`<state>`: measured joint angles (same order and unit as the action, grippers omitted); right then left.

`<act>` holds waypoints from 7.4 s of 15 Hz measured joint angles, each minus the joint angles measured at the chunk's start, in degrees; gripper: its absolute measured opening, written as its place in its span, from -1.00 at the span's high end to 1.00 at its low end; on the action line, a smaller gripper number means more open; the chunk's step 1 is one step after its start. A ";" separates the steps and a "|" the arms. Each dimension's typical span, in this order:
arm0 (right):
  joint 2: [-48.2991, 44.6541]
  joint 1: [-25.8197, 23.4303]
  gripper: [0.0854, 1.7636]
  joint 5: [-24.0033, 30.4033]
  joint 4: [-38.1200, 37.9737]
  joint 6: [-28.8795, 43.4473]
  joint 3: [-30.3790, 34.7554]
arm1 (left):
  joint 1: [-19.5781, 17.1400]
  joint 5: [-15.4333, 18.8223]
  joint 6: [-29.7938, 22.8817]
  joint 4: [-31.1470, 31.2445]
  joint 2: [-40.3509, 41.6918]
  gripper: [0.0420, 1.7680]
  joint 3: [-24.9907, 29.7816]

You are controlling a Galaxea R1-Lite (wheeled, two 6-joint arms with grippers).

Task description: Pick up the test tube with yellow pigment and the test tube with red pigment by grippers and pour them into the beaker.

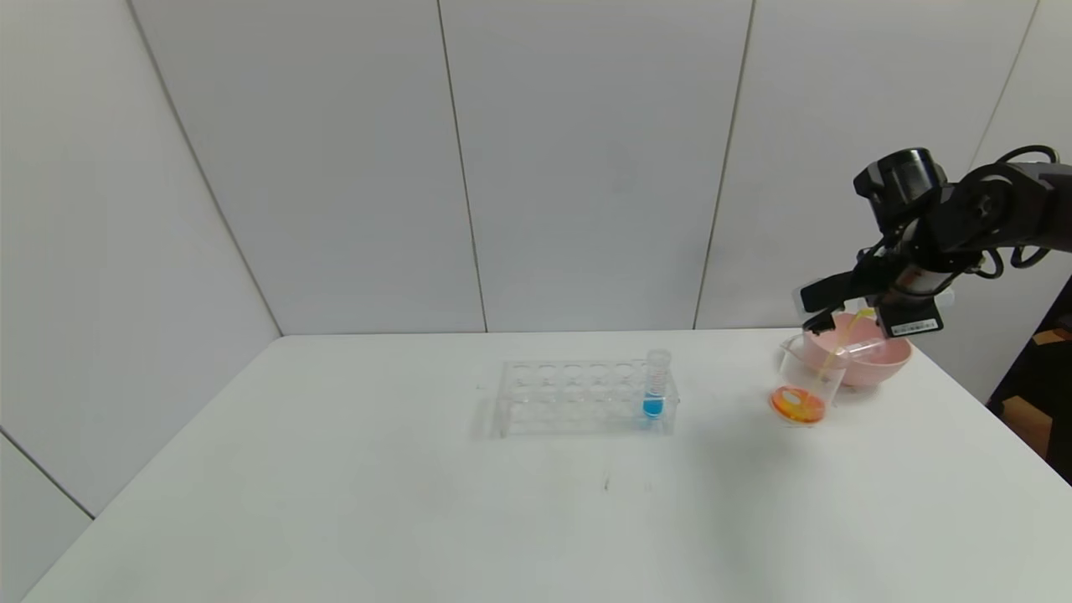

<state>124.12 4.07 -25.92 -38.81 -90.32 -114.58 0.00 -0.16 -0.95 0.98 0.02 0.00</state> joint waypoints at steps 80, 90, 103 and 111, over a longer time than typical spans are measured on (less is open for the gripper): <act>4.18 -10.54 0.46 18.94 66.27 91.76 23.38 | 0.00 0.00 0.00 0.00 -0.02 -0.94 0.00; 9.09 -10.57 0.46 18.79 66.67 92.70 21.69 | 0.00 0.00 0.00 0.02 -0.02 -0.94 0.00; 8.37 -11.01 -0.65 18.88 67.93 92.61 23.17 | 0.00 0.00 0.00 0.00 -0.02 -0.94 0.00; 3.00 -3.52 -0.83 18.51 64.02 93.84 26.44 | 0.00 0.00 0.02 0.00 -0.02 -0.94 0.00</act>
<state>127.12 0.55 -7.41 25.21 3.52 -88.14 0.00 -0.16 -0.93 0.98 0.00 0.00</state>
